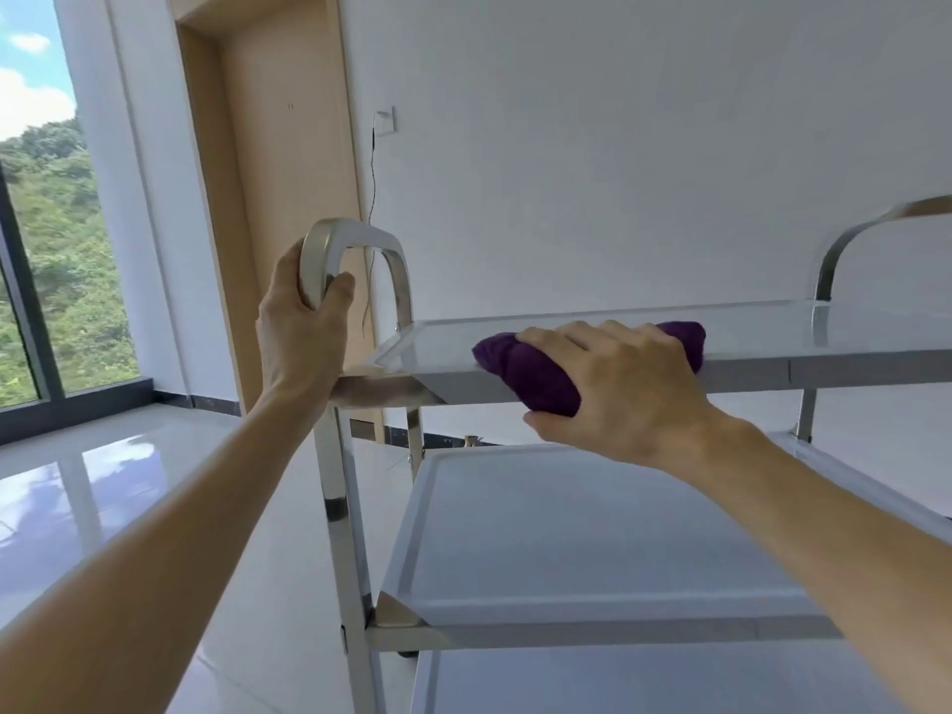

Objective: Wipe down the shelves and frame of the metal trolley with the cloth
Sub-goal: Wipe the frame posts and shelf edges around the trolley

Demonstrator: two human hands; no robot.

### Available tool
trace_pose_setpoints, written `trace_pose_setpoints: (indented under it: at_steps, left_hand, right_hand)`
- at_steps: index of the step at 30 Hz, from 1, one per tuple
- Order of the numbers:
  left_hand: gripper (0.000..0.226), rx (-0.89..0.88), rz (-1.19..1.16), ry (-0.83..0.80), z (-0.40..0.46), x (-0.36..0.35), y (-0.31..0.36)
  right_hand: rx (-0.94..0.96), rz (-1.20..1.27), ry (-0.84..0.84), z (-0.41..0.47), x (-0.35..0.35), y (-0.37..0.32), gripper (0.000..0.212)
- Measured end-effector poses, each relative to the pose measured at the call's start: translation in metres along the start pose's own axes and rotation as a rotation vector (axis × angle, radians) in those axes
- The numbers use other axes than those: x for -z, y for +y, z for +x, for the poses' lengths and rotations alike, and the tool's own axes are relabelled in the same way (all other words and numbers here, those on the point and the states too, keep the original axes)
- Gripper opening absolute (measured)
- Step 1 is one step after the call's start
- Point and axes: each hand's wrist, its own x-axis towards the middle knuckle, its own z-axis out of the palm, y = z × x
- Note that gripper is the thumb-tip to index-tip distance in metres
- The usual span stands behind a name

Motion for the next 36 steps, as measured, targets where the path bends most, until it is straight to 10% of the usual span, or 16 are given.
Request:
trace_pose_setpoints:
  at_steps: [14,28,31,34,36]
  left_hand:
    - [0.040,0.024,0.008,-0.007,0.000,-0.002,0.001]
    - [0.060,-0.025,0.353,-0.122,0.013,-0.007,0.008]
    - [0.075,-0.218,0.656,-0.115,0.011,-0.021,0.019]
    - [0.042,-0.665,0.855,-0.185,-0.020,-0.057,0.037]
    - [0.027,-0.621,0.775,-0.343,-0.044,-0.089,0.049]
  right_hand:
    - [0.127,-0.026,0.074,0.039,-0.020,-0.085,0.063]
    - [-0.126,-0.088,0.041,-0.046,0.007,0.122,0.056]
    - [-0.123,-0.081,0.044,-0.047,0.002,0.133,0.057]
    - [-0.114,-0.087,0.060,-0.043,-0.006,0.137,0.056]
    - [-0.117,-0.095,0.072,-0.039,-0.012,0.139,0.056]
